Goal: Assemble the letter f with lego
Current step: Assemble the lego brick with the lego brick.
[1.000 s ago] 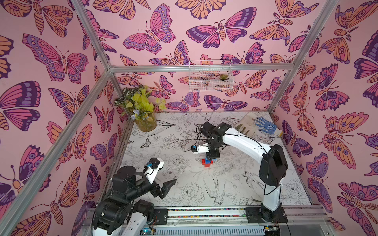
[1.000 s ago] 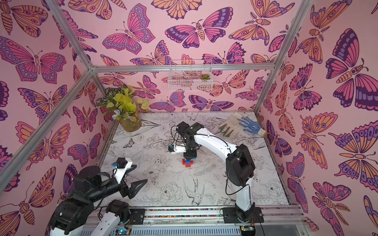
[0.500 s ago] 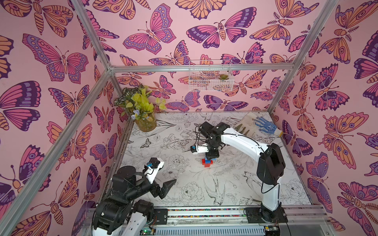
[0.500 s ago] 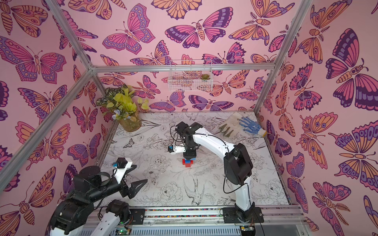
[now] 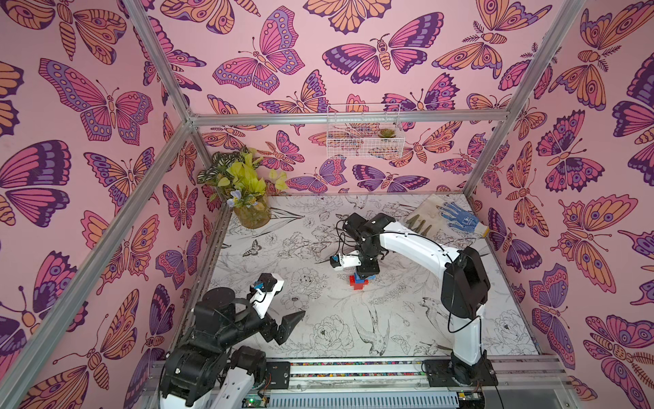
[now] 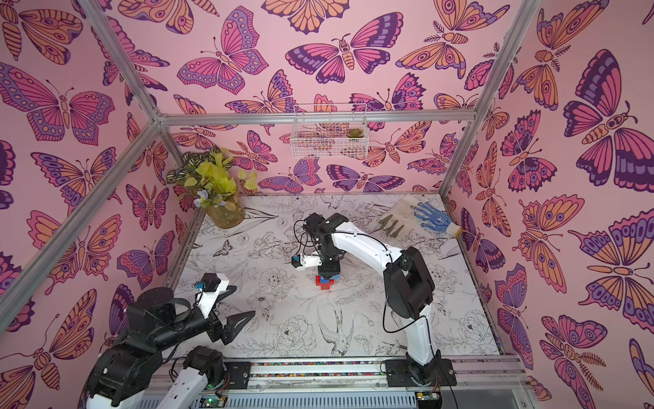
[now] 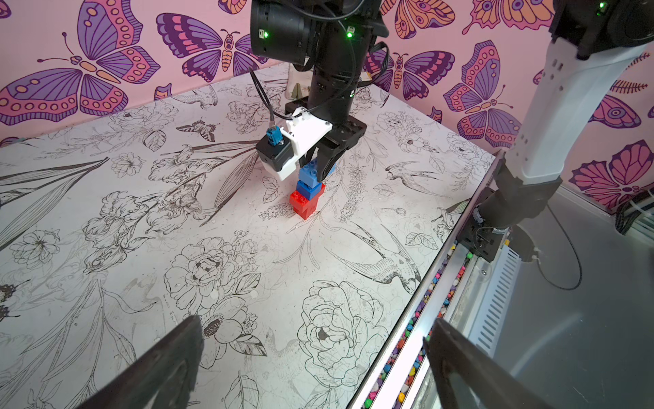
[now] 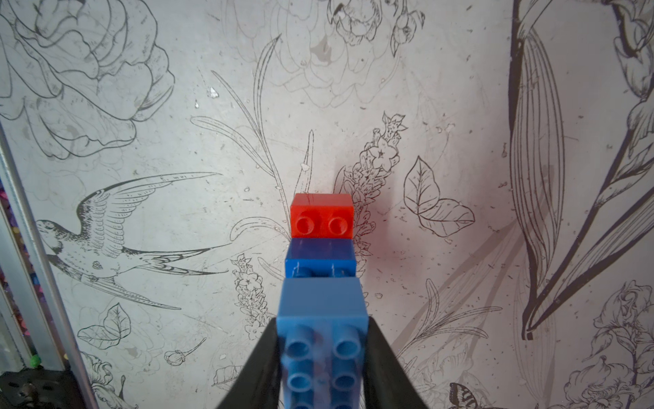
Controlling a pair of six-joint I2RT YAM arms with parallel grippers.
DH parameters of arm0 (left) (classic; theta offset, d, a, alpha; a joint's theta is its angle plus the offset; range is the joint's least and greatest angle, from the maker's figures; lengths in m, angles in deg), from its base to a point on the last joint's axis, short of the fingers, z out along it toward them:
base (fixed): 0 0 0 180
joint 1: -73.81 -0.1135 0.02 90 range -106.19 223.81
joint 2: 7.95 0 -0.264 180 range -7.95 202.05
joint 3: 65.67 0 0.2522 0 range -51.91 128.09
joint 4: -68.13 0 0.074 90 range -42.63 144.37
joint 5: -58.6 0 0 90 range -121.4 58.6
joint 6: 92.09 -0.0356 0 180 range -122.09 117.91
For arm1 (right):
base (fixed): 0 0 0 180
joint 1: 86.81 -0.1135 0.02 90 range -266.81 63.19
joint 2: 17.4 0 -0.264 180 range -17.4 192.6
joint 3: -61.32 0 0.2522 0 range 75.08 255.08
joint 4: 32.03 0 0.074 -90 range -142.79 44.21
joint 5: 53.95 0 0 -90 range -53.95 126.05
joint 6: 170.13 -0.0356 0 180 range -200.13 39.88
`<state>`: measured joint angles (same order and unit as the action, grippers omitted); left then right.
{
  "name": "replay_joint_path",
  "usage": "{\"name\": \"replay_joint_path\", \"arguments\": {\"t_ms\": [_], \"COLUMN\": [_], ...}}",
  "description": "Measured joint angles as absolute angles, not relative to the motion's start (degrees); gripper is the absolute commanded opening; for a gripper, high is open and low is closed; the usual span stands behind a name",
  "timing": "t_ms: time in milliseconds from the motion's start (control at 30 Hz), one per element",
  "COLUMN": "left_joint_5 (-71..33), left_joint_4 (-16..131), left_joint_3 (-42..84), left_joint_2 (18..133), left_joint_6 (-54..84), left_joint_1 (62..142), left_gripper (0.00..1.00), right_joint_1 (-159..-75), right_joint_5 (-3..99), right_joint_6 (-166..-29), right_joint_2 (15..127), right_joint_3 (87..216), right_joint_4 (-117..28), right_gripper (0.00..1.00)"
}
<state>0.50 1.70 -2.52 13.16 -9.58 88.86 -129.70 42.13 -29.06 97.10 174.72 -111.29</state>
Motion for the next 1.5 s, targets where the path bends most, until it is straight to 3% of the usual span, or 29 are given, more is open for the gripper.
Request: {"name": "replay_joint_path", "arguments": {"t_ms": [1500], "left_joint_5": [0.5], "left_joint_4": [1.7], "left_joint_3": [-2.52], "left_joint_2": [13.16], "left_joint_6": [-9.6], "left_joint_1": [88.86], "left_gripper": [1.0], "right_joint_1": [-131.91], "right_joint_5": [37.96], "right_joint_6": [-31.0], "right_joint_2": [97.73], "right_joint_3": [175.33], "right_joint_4": [-112.05], "right_gripper": [0.16]}}
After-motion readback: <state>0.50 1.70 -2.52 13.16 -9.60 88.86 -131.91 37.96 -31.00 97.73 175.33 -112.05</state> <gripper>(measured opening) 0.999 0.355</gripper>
